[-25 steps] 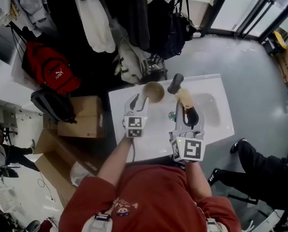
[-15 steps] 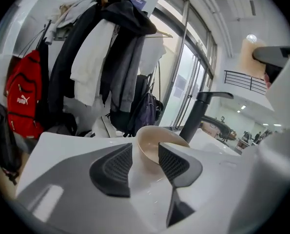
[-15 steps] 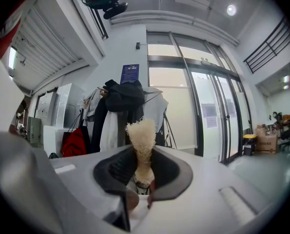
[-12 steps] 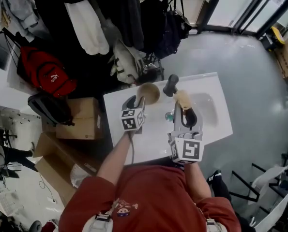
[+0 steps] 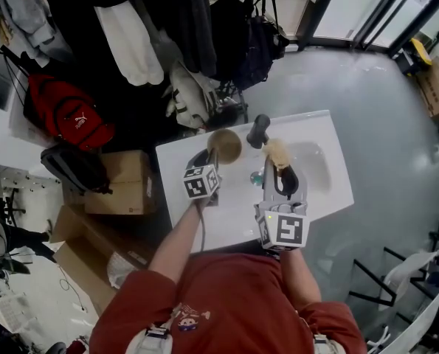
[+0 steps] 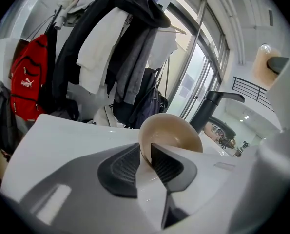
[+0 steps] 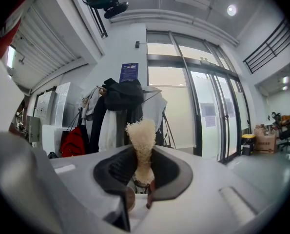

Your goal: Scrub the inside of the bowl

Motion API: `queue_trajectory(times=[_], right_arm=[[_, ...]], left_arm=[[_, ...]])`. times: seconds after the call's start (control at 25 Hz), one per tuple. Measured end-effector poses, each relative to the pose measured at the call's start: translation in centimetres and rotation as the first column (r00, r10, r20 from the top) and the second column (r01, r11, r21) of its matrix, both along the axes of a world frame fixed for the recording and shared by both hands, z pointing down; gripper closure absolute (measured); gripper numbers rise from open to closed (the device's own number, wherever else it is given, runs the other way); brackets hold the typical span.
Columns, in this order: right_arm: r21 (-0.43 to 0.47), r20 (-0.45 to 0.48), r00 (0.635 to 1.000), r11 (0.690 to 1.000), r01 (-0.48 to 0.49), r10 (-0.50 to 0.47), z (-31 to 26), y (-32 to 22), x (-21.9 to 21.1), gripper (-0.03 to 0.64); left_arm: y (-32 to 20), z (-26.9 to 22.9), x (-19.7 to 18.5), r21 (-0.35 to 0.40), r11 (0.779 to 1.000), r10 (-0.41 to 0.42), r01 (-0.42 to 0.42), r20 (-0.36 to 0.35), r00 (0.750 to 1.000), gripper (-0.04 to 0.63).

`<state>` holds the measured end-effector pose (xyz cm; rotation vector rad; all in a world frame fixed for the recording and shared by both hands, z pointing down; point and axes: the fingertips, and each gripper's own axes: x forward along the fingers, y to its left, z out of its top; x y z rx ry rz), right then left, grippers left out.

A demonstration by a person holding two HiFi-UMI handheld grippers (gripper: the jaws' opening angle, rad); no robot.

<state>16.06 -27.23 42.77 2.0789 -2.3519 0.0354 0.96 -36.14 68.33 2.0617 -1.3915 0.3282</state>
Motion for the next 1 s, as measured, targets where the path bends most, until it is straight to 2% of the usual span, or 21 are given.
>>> queue_trajectory(times=[0.16, 0.4, 0.68, 1.0], right_arm=[[-0.010, -0.012, 1.000, 1.000, -0.006, 0.006, 0.4, 0.0, 0.2, 0.540], [-0.009, -0.024, 1.000, 1.000, -0.001, 0.001, 0.2, 0.0, -0.1, 0.540], [-0.003, -0.019, 1.000, 1.000, 0.001, -0.001, -0.1, 0.4, -0.4, 0.540], [0.007, -0.014, 1.000, 1.000, 0.006, -0.006, -0.4, 0.9, -1.1, 0.540]], left_arm=[[-0.1, -0.1, -0.2, 0.004, 1.000, -0.010, 0.010, 0.006, 1.000, 0.545], [0.2, -0.1, -0.4, -0.017, 1.000, -0.020, 0.020, -0.017, 1.000, 0.557], [0.6, -1.3, -0.1, 0.012, 1.000, -0.004, 0.004, -0.006, 1.000, 0.568], [1.1, -2.8, -1.3, 0.040, 0.999, -0.032, 0.032, 0.002, 0.999, 0.572]])
